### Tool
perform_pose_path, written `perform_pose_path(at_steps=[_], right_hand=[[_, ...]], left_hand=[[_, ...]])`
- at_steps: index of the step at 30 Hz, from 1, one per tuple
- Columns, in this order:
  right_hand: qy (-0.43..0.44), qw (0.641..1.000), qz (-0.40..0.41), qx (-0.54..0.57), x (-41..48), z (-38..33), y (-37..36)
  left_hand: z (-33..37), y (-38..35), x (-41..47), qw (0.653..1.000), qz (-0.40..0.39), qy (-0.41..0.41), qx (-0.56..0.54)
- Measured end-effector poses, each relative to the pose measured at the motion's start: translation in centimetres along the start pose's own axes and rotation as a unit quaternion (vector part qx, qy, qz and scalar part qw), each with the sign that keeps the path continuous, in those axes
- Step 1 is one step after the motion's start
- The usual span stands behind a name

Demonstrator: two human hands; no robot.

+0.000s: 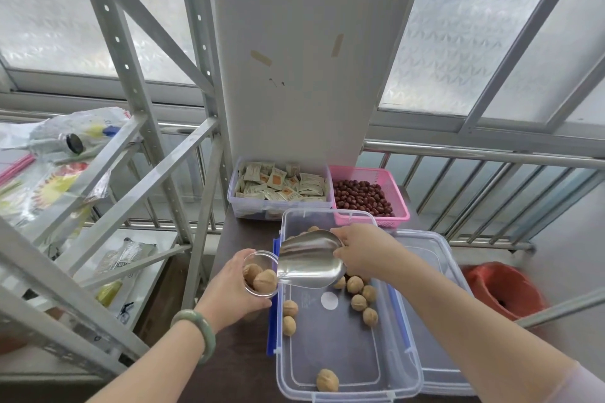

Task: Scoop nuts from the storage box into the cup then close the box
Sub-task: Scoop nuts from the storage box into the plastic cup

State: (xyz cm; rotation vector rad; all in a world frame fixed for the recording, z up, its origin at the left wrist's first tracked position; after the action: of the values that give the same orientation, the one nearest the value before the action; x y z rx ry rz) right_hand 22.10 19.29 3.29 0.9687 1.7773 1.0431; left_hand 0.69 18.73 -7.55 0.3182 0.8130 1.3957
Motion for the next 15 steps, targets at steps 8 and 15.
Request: perform_pose_path(at_steps=[8, 15], right_hand=[[-0.12, 0.991, 0.002, 0.064, -1.9, 6.3, -1.4], [-0.158, 0.953, -0.254, -0.054, -5.0, 7.0, -6.2]], left_hand=[[-1.2, -0.6, 0.6, 1.0, -0.018, 0.02, 0.005], [-1.3, -0.7, 1.2, 0.999, -0.033, 0.019, 0.004]])
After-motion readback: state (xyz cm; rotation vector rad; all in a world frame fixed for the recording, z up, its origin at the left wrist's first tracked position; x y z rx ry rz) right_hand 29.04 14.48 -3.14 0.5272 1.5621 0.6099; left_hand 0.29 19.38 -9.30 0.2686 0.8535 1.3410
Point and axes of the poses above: each hand's wrist, its own x-axis towards the middle knuckle, its own y-axis out of the back of the hand, z = x × y, the point moved 8 cm from there along x, towards the middle knuckle, and after that the axes turned 14 degrees about y, right-handed, at the moved point
